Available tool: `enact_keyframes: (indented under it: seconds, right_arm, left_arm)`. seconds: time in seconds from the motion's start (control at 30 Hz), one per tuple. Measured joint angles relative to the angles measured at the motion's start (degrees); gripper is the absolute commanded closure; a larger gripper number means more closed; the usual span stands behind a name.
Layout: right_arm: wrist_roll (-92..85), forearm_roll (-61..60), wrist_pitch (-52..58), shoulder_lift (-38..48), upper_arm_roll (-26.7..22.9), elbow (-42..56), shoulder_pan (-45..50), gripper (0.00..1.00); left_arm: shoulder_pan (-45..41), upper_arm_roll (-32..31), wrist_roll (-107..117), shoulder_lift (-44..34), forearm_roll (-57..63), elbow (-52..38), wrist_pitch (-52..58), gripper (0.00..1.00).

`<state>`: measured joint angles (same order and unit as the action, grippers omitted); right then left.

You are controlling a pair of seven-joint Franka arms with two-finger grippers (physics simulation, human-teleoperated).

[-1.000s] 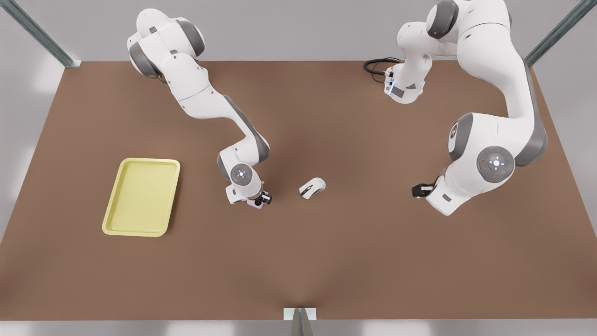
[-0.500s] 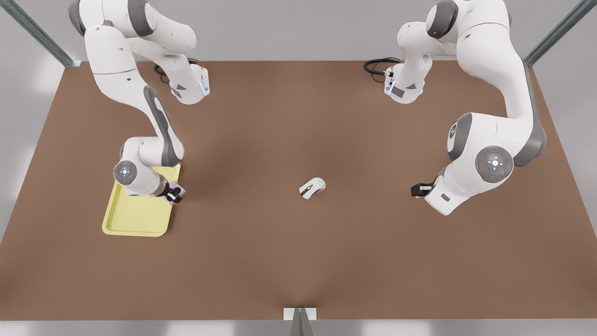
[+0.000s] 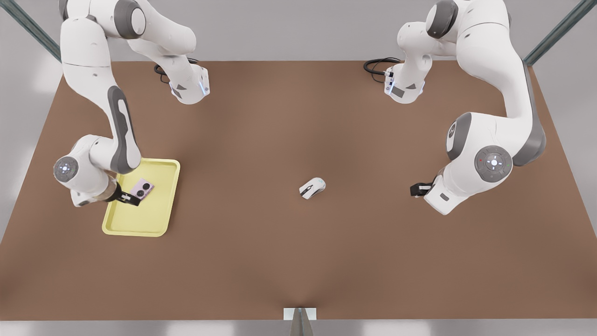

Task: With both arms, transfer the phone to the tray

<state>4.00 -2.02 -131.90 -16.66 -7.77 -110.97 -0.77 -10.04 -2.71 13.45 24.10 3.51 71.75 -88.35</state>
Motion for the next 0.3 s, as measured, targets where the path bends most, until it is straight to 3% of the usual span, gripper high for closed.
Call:
enact_keyframes:
  seconds: [0.1, 0.17, 0.3]
  right_arm:
    - [-2.51, 2.06, 12.28, 5.82, 3.24, 16.85, 1.34, 0.00]
    - [-3.53, 2.72, 20.46, 5.40, 4.06, 24.72, 1.33, 0.00]
    - [-3.97, 4.24, 33.34, 3.48, 4.65, 34.18, 4.06, 0.00]
  left_arm:
    - [-0.02, -0.04, -0.09, -0.32, 0.06, -0.05, -0.01, 0.00]
    - [-0.04, -0.08, -0.10, -0.42, 0.06, -0.05, -0.01, 0.00]
    - [-0.06, -0.09, -0.09, -0.41, 0.06, -0.05, -0.01, 0.00]
